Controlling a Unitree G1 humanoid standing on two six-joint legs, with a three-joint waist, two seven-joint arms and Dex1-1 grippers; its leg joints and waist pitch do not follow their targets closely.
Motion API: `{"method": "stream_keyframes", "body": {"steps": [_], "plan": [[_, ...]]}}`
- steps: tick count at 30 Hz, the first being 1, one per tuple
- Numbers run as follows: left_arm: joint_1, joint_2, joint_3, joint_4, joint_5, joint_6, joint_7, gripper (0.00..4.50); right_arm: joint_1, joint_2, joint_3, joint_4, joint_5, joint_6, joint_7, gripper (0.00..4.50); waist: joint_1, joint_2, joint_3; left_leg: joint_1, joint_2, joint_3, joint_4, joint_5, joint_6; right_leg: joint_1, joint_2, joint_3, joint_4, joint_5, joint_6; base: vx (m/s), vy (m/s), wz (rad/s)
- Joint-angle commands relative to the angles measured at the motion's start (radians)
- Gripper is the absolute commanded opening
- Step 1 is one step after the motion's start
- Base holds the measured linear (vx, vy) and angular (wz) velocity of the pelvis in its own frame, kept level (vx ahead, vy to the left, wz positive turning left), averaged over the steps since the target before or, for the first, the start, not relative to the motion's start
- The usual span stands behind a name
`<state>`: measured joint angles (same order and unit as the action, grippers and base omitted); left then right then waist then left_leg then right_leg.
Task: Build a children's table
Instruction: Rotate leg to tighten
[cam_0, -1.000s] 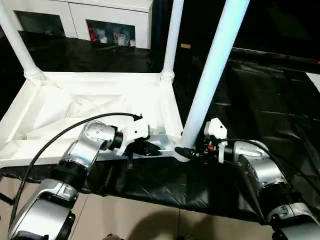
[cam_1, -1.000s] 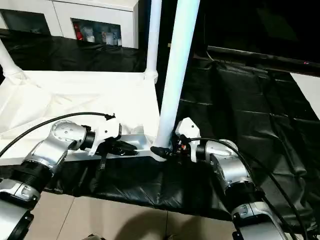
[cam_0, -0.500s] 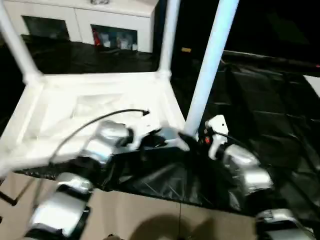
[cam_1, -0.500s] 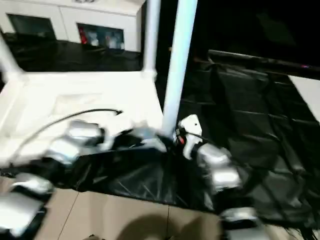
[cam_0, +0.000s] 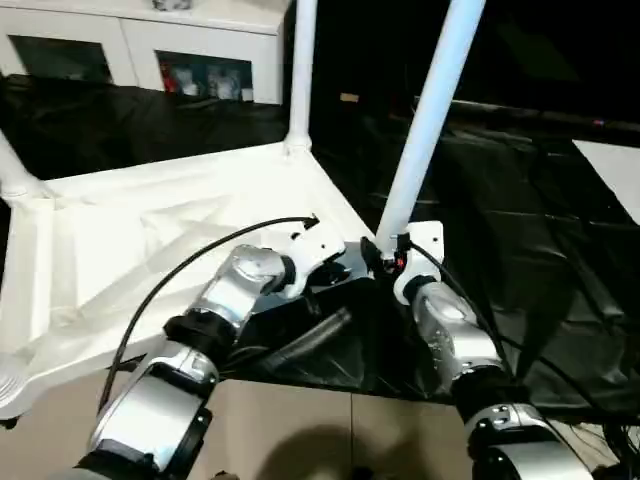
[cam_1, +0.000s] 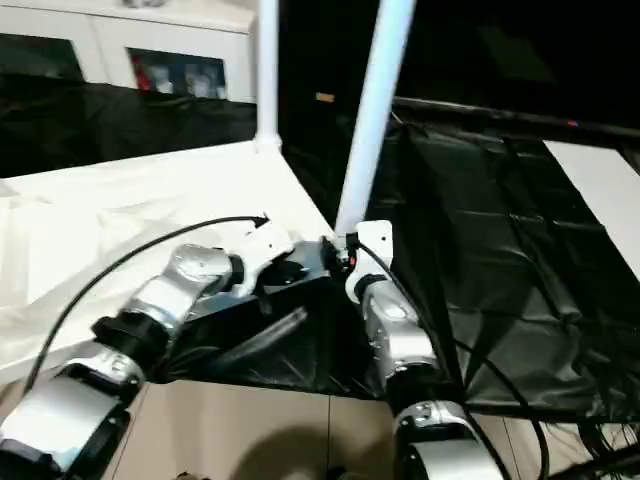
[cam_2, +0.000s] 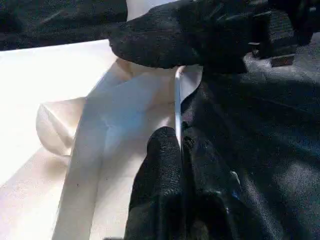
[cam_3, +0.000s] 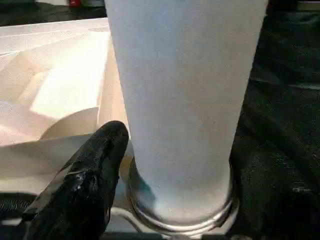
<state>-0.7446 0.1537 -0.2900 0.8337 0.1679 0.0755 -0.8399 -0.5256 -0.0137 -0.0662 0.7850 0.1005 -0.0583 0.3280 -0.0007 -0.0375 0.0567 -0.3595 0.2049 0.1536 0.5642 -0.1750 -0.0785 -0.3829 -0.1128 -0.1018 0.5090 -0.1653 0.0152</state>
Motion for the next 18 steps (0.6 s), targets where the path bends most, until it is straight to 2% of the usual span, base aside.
{"method": "stream_keyframes", "body": {"steps": [1,2,3,4,5,6,8,10,12,13,16,17,18], "plan": [[0.035,0.012,-0.031,-0.024,-0.013,-0.035,-0.084,0.0,0.004,-0.03,0.06,-0.058,0.019,-0.028,0.152,3.61,0.0,0.001,-0.052,0.017,0.019,-0.008,-0.086,-0.54,0.003,0.021,-0.045,0.02,-0.062,-0.539,-0.123,0.0,0.0,0.0],[0.045,0.027,-0.027,-0.044,-0.031,-0.032,-0.125,0.0,0.007,-0.059,0.069,-0.059,0.017,-0.039,0.195,3.77,0.005,-0.006,-0.054,0.008,0.021,-0.004,-0.086,-0.494,0.013,0.024,-0.045,0.029,-0.05,-0.486,-0.145,0.0,0.0,0.0],[0.054,0.043,-0.025,-0.059,-0.043,-0.036,-0.161,0.0,0.008,-0.084,0.074,-0.055,0.015,-0.049,0.236,3.87,0.01,-0.005,-0.058,0.005,0.024,-0.002,-0.087,-0.463,0.014,0.028,-0.047,0.033,-0.042,-0.443,-0.16,0.0,0.0,0.0],[0.06,0.056,-0.026,-0.069,-0.049,-0.043,-0.187,0.0,0.009,-0.101,0.078,-0.054,0.013,-0.063,0.264,3.97,0.01,-0.007,-0.059,-0.006,0.023,0.004,-0.086,-0.407,0.023,0.027,-0.042,0.041,-0.029,-0.374,-0.184,0.068,-0.037,0.0],[0.063,0.062,-0.026,-0.074,-0.052,-0.047,-0.199,0.0,0.01,-0.108,0.08,-0.053,0.012,-0.068,0.276,3.97,0.018,-0.012,-0.063,-0.004,0.023,0.013,-0.079,-0.356,0.035,0.022,-0.04,0.048,-0.018,-0.314,-0.203,0.0,0.0,0.0],[0.068,0.073,-0.027,-0.083,-0.057,-0.051,-0.217,0.0,0.013,-0.123,0.085,-0.054,0.012,-0.077,0.307,3.97,0.023,-0.014,-0.062,0.005,0.023,0.024,-0.072,-0.326,0.049,0.01,-0.037,0.053,-0.012,-0.268,-0.229,0.07,-0.042,0.12],[0.085,0.11,-0.03,-0.109,-0.07,-0.078,-0.279,0.0,0.024,-0.173,0.11,-0.062,0.01,-0.102,0.421,3.97,0.03,-0.017,-0.062,0.008,0.023,0.03,-0.066,-0.322,0.066,0.011,-0.037,0.055,-0.009,-0.272,-0.24,0.037,-0.027,0.08],[0.098,0.132,-0.029,-0.133,-0.092,-0.088,-0.333,0.0,0.031,-0.204,0.125,-0.068,0.01,-0.104,0.512,3.97,0.047,-0.021,-0.066,0.005,0.021,0.038,-0.056,-0.259,0.086,0.009,-0.032,0.066,0.006,-0.229,-0.248,0.075,-0.066,0.13],[0.109,0.157,-0.034,-0.155,-0.105,-0.096,-0.38,0.0,0.035,-0.234,0.14,-0.08,0.02,-0.093,0.595,3.97,0.051,-0.018,-0.07,-0.005,0.022,0.038,-0.05,-0.165,0.109,0.017,-0.025,0.07,0.034,-0.093,-0.28,0.068,-0.054,0.05],[0.112,0.174,-0.04,-0.164,-0.105,-0.103,-0.403,0.0,0.035,-0.253,0.155,-0.082,0.022,-0.085,0.641,3.97,0.052,-0.02,-0.071,-0.01,0.019,0.039,-0.046,-0.137,0.119,0.021,-0.021,0.07,0.041,-0.045,-0.292,0.064,-0.047,0.01],[0.115,0.188,-0.045,-0.172,-0.107,-0.104,-0.425,0.0,0.032,-0.274,0.172,-0.076,0.024,-0.081,0.695,3.97,0.056,-0.016,-0.072,-0.006,0.021,0.039,-0.044,-0.134,0.118,0.024,-0.024,0.071,0.045,-0.032,-0.3,0.0,0.0,0.0],[0.116,0.192,-0.045,-0.175,-0.108,-0.104,-0.433,0.0,0.031,-0.28,0.176,-0.073,0.025,-0.081,0.713,3.82,0.056,-0.014,-0.072,-0.005,0.022,0.04,-0.043,-0.124,0.114,0.025,-0.02,0.072,0.047,-0.017,-0.308,0.0,0.0,0.0],[0.115,0.203,-0.047,-0.177,-0.112,-0.106,-0.46,0.0,0.023,-0.289,0.187,-0.07,0.025,-0.078,0.751,3.82,0.057,-0.007,-0.067,-0.004,0.024,0.041,-0.045,-0.132,0.104,0.022,-0.015,0.072,0.045,-0.024,-0.31,0.0,0.0,0.0]]}}
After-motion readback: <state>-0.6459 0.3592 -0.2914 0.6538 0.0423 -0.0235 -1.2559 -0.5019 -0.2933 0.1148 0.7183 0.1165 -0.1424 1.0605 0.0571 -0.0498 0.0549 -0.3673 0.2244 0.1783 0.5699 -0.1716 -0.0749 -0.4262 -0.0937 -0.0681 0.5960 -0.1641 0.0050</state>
